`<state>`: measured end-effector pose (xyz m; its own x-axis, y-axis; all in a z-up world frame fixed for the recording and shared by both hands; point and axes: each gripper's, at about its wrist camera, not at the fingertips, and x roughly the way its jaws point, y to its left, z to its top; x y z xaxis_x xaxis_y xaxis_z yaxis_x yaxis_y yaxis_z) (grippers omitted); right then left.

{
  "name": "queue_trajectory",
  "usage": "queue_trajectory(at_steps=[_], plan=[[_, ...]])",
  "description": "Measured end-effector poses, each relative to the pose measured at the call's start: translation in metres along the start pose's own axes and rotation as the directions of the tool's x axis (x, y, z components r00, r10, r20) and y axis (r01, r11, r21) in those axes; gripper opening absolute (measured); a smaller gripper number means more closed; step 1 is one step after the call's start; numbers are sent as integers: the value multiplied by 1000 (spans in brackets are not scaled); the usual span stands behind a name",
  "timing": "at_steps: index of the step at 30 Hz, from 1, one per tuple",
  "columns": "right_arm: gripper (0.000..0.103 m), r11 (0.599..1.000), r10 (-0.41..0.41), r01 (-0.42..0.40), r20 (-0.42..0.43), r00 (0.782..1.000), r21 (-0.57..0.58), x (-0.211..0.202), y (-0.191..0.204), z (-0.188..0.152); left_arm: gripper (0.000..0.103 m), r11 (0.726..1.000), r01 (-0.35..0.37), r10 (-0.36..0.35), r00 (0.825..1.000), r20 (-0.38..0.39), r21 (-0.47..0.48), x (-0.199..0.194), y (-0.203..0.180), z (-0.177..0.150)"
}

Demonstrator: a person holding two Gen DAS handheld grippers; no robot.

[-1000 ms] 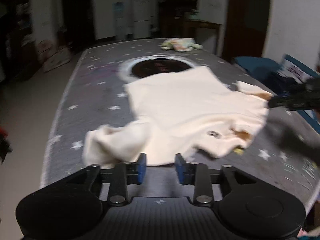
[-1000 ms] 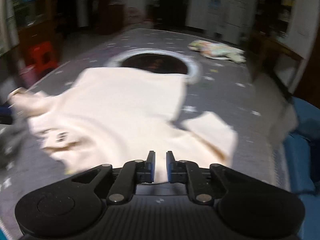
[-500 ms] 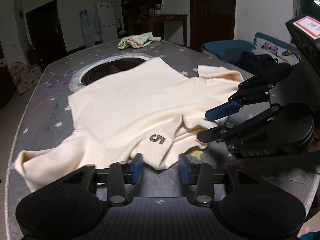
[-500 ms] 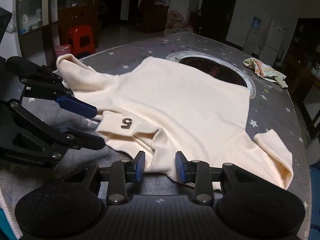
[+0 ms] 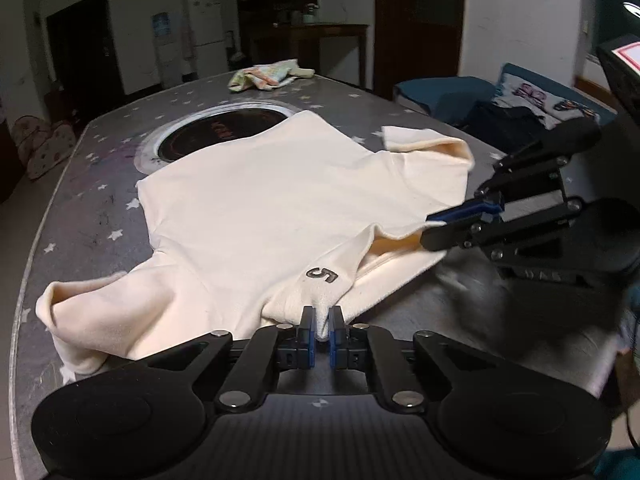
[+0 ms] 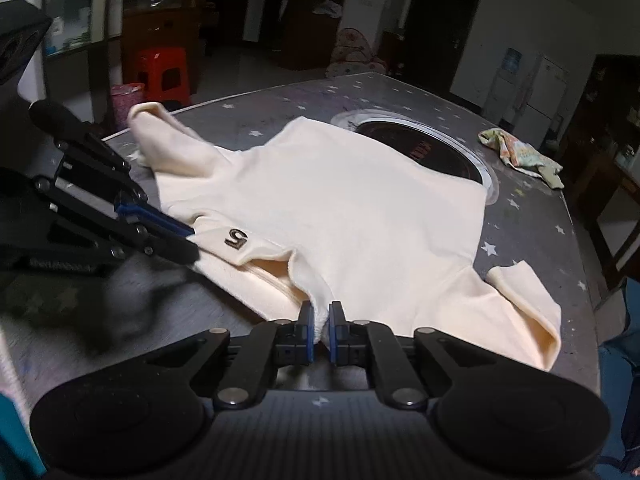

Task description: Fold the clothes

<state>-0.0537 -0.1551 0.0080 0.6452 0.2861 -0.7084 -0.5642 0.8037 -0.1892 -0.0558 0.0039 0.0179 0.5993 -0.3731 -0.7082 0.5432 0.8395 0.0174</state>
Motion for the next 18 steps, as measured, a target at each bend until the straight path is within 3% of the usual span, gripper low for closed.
queue_trajectory(at_steps=[6,11,15,18], plan=[[6,995,69,-73,-56,996,-73,-23,17,-20,7,996,75,-72,996,-60,46,-13,-17,-22],[10,989,143,-146,-99,985,-24,-35,15,-31,11,987,136,-127,987,-95,90,-20,-21,-32],[11,986,160,-156,-70,985,57,-53,-10,-25,12,984,151,-146,988,-59,98,-34,-8,-23],[12,994,86,-84,-25,996,73,-61,-32,-19,13,988,127,-128,992,4,82,-44,4,-10]])
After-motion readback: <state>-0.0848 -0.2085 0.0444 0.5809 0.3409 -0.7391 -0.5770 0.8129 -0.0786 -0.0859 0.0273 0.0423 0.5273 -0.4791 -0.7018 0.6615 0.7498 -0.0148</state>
